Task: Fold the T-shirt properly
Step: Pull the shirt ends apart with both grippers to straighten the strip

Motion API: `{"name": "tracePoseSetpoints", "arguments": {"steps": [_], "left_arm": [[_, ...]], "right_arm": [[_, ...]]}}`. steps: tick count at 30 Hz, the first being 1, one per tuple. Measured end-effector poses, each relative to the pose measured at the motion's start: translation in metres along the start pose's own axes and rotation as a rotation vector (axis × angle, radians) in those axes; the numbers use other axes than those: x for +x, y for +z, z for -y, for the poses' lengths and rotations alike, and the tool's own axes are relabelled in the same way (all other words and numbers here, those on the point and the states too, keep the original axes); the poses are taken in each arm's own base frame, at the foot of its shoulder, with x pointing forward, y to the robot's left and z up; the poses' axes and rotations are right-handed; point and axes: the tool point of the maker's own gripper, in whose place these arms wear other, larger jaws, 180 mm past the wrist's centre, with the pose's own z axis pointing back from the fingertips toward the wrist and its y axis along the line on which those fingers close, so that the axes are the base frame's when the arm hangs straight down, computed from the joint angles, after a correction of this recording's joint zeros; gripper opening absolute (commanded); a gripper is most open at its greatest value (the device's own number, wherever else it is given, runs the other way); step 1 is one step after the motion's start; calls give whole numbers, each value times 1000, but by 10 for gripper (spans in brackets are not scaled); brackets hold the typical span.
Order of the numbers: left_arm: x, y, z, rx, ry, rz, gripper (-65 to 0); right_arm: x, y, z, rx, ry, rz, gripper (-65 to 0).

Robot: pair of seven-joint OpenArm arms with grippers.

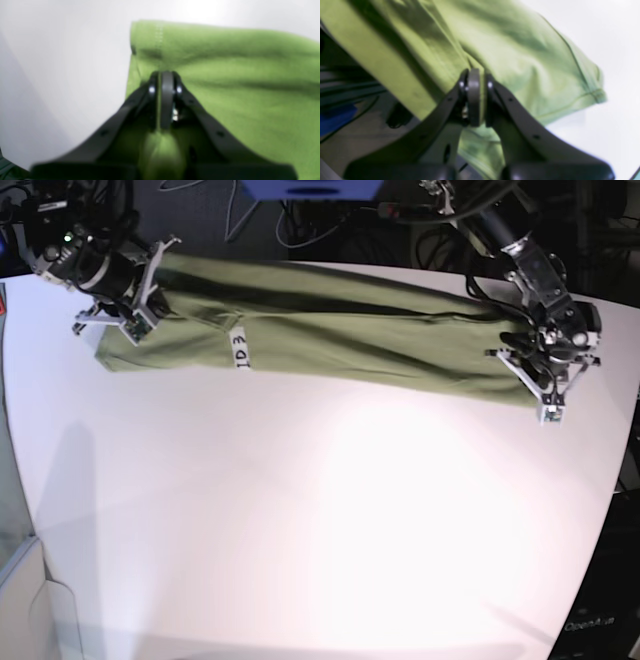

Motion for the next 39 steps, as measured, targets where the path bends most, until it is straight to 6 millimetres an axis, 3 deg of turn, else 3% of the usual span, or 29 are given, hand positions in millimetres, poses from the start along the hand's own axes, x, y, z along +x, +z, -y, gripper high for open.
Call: {"name": "tracePoseSetpoints", "arguments": {"steps": [9, 11, 17, 20, 24, 35, 37, 39], "left_arm": [[0, -1, 1, 2, 6, -2, -632], [0, -1, 1, 2, 6, -2, -632], [0, -1, 1, 2, 6, -1, -632], [0, -1, 1, 2, 6, -2, -632], [-1, -1, 0, 3, 4, -3, -633], [0, -1, 1, 1, 6, -1, -633], [-1, -1, 1, 0, 7, -2, -633], [-1, -1, 1, 0, 7, -3, -633]], "right_arm": [[-9, 0, -1, 4, -1, -49, -621], [-9, 0, -2, 6, -2, -50, -563], [-19, 1, -3, 5, 0, -97, -276], [-25, 1, -4, 8, 1, -131, -212], [-27, 3, 1, -5, -2, -136, -210], [-39, 28, 54, -165, -70, -149, -213], [-33, 27, 59, -178, -66, -133, -268], [-27, 26, 61, -182, -68, -114, -366]]}}
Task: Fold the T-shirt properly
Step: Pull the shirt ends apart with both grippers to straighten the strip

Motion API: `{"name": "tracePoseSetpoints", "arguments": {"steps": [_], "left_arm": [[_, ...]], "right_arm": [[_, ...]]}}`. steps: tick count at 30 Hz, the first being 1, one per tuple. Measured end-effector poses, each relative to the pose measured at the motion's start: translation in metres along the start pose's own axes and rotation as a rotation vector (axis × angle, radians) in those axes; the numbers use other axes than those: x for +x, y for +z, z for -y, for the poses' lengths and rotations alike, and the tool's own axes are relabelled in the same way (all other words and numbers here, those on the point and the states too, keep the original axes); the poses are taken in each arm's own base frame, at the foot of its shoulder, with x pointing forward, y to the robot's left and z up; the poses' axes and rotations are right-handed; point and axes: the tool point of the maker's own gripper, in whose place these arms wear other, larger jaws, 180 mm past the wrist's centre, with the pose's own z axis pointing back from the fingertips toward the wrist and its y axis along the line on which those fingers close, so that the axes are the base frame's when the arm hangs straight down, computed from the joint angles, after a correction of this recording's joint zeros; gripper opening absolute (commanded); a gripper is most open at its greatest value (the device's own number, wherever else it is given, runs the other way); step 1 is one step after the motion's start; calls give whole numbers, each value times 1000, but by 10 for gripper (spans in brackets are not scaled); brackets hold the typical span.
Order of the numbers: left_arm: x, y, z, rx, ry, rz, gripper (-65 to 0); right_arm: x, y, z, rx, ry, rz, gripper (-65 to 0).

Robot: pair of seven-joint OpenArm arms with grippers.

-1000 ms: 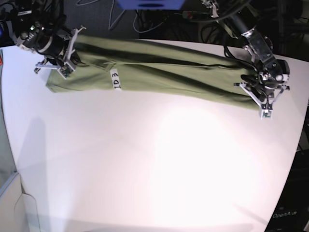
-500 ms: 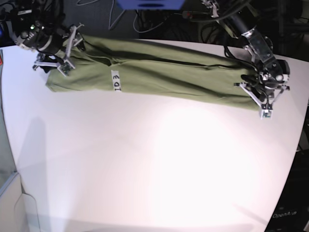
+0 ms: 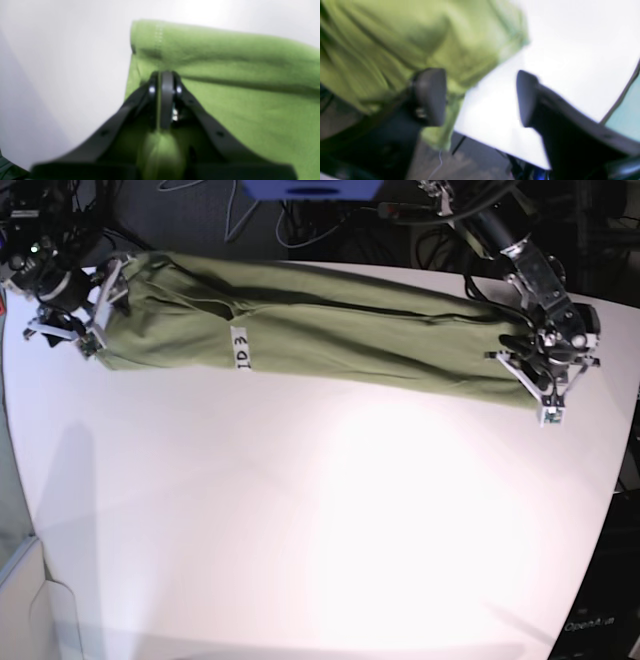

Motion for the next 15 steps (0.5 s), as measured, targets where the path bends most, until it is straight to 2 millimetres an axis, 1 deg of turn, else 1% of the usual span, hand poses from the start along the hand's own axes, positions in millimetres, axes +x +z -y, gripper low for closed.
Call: {"name": "tracePoseSetpoints", "arguments": {"steps": [3, 5, 6, 8, 12, 15], "left_arm": [[1, 0, 0, 0, 4, 5, -633], [1, 0, 0, 0, 5, 4, -633], [1, 0, 0, 0, 4, 4, -633], [1, 0, 0, 0, 4, 5, -633], [-1, 0, 0, 2, 6, 9, -633], [-1, 0, 1, -3, 11, 24, -633]], "right_arm": [[0, -3, -6, 8, -21, 3, -554], [2, -8, -10, 16, -50, 9, -627], [5, -13, -10, 22, -65, 18, -647], [7, -21, -7, 28, -88, 27, -646], [-11, -37, -7, 50, -133, -28, -646], [-11, -45, -5, 64, -168, -19, -646]]}}
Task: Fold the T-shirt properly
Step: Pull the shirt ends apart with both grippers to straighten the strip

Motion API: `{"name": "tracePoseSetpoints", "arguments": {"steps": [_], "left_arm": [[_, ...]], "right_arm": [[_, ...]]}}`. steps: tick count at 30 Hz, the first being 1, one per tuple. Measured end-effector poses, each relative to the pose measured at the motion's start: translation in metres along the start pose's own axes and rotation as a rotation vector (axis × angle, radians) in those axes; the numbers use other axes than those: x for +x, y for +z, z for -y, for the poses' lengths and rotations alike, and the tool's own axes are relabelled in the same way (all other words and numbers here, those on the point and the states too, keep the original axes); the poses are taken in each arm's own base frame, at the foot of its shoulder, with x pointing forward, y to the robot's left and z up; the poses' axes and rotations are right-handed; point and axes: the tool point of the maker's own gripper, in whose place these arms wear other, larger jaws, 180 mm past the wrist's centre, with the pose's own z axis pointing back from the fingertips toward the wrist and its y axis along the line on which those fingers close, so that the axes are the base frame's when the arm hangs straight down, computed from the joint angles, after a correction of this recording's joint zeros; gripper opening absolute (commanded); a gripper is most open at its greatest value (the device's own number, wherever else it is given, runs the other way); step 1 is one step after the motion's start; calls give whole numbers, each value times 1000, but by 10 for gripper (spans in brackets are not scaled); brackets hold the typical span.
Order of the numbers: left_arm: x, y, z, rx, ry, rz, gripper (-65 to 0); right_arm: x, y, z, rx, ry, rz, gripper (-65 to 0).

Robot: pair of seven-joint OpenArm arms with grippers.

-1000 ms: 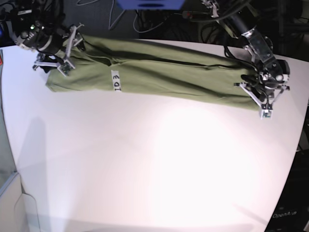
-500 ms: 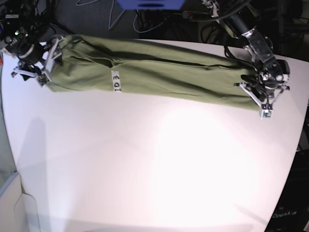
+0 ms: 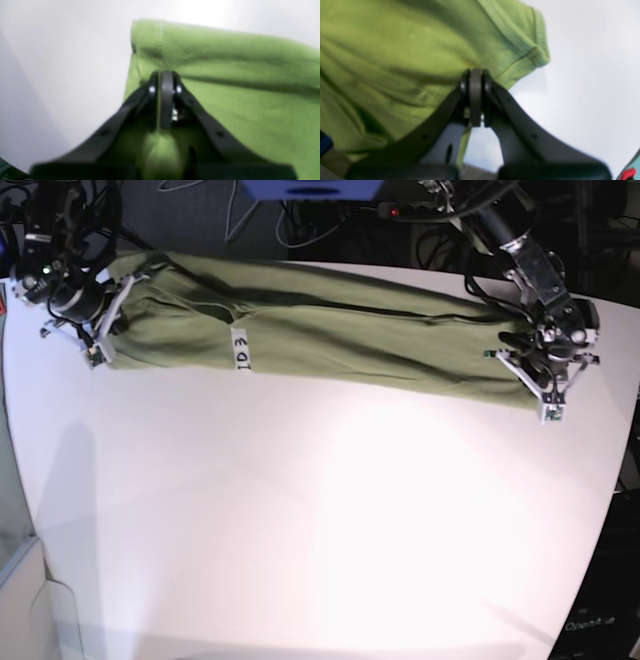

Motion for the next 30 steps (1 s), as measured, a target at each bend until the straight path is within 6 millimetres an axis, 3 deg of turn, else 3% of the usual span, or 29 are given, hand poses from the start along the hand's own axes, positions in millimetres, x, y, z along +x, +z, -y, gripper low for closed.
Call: {"name": "tracePoseSetpoints", "arguments": {"steps": [11, 21, 26, 30], "left_arm": [[0, -1, 1, -5, 3, -2, -633], [40, -29, 26, -97, 69, 88, -633], [46, -32, 35, -114, 85, 94, -633], [43, -23, 42, -118, 67, 97, -631]], "right_arm": [[26, -25, 20, 24, -96, 127, -646], [49, -44, 58, 30, -118, 142, -646], [58, -50, 63, 37, -80, 122, -646], [62, -52, 63, 37, -65, 117, -646]]}}
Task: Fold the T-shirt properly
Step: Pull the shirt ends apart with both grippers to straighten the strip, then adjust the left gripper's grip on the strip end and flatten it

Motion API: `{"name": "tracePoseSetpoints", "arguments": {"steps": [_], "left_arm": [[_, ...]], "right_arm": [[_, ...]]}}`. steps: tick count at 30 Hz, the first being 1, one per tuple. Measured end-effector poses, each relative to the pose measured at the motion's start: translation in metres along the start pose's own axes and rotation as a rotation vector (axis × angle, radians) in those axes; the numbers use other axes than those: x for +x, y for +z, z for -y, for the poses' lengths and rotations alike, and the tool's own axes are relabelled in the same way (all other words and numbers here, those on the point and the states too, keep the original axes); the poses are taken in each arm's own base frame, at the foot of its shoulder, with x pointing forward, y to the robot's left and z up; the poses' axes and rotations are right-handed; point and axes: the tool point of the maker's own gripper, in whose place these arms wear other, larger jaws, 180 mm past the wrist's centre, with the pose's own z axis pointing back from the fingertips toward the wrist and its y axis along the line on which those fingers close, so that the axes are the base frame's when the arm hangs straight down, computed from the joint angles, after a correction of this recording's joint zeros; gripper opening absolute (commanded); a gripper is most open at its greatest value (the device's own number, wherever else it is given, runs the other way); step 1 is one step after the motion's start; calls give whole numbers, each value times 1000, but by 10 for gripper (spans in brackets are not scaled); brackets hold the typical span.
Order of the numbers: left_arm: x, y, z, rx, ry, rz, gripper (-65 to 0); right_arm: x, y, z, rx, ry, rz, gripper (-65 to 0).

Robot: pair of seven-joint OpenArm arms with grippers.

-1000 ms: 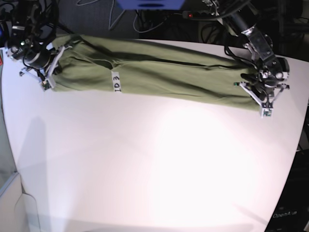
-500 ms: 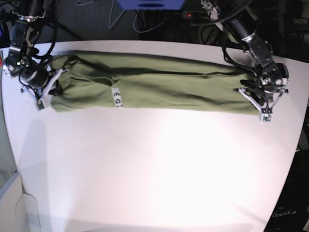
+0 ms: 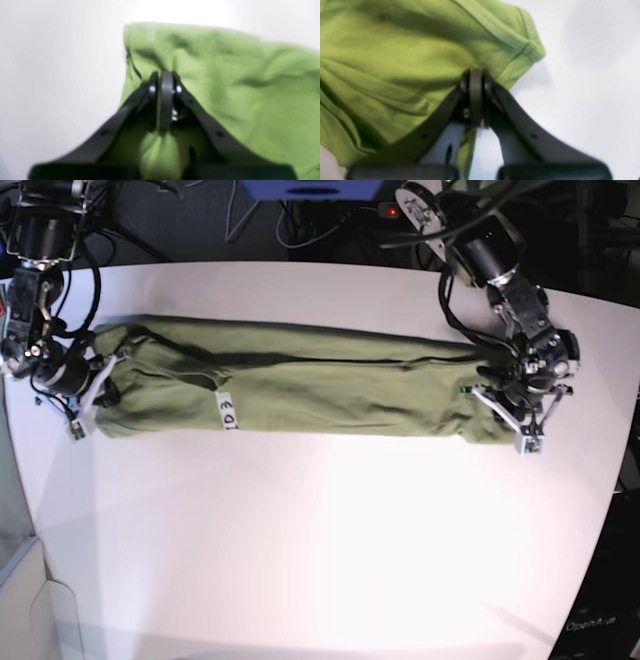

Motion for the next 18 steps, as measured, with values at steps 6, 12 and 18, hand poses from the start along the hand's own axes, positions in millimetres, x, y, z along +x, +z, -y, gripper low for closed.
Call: {"name": "tracePoseSetpoints", "arguments": {"steps": [6, 12, 18], "left_arm": [[-9, 18, -11, 35, -15, -30, -630], [-10, 33, -28, 97, -31, -37, -628], [4, 52, -48, 171, -33, 9, -530]], "right_arm": [[2, 0, -1, 2, -1, 8, -646], [2, 0, -1, 1, -1, 8, -646], [1, -1, -2, 4, 3, 6, -646]]}}
